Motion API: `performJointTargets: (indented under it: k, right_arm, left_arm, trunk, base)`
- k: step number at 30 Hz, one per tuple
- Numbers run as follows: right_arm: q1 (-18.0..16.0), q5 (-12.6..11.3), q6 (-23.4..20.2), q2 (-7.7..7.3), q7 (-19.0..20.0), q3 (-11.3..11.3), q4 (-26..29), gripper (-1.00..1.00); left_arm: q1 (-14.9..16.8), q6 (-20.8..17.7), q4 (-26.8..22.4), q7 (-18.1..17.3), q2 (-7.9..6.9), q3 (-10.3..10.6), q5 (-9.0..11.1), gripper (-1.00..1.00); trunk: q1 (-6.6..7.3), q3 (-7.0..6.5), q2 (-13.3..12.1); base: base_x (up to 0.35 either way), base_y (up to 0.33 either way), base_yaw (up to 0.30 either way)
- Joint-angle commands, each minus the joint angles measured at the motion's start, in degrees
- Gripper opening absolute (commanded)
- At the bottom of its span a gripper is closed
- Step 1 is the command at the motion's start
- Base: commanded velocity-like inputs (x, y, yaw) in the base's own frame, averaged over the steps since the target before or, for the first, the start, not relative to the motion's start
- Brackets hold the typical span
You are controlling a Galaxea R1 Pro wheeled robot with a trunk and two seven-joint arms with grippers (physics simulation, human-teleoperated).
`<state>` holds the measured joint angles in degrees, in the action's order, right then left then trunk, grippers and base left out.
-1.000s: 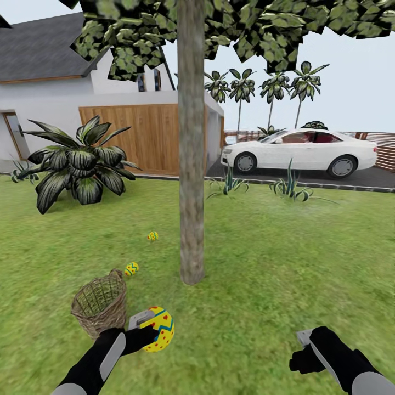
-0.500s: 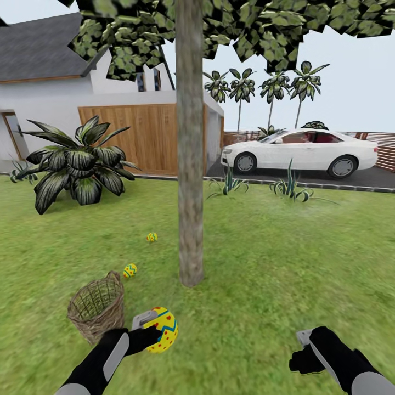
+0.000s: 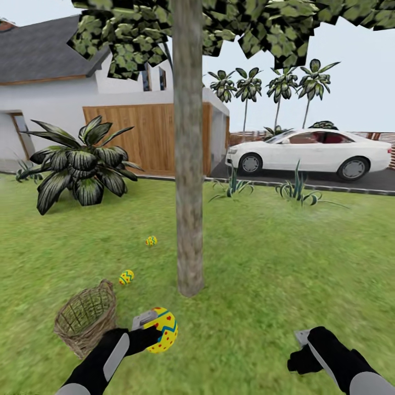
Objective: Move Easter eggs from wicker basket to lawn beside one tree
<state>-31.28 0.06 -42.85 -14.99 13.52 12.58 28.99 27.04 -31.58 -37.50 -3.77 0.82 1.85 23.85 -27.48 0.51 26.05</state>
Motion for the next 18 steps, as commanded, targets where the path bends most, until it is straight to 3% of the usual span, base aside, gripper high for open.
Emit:
performJointTargets:
  k: [1,18]
  right_arm:
    - [0.0,0.0,-0.2,-0.08,0.2,0.3,0.1,1.0]
    - [0.0,0.0,-0.2,-0.12,0.2,0.3,0.1,1.0]
  left_arm:
    - [0.0,-0.2,0.0,-0.1,0.04,0.0,0.0,-1.0]
    - [0.0,-0.3,0.1,0.0,0.14,0.1,-0.1,-1.0]
  trunk:
    - [-0.06,0.05,0.1]
    - [-0.06,0.05,0.1]
  base:
    - [0.317,-0.152,0.281]
    - [0.289,-0.18,0.274]
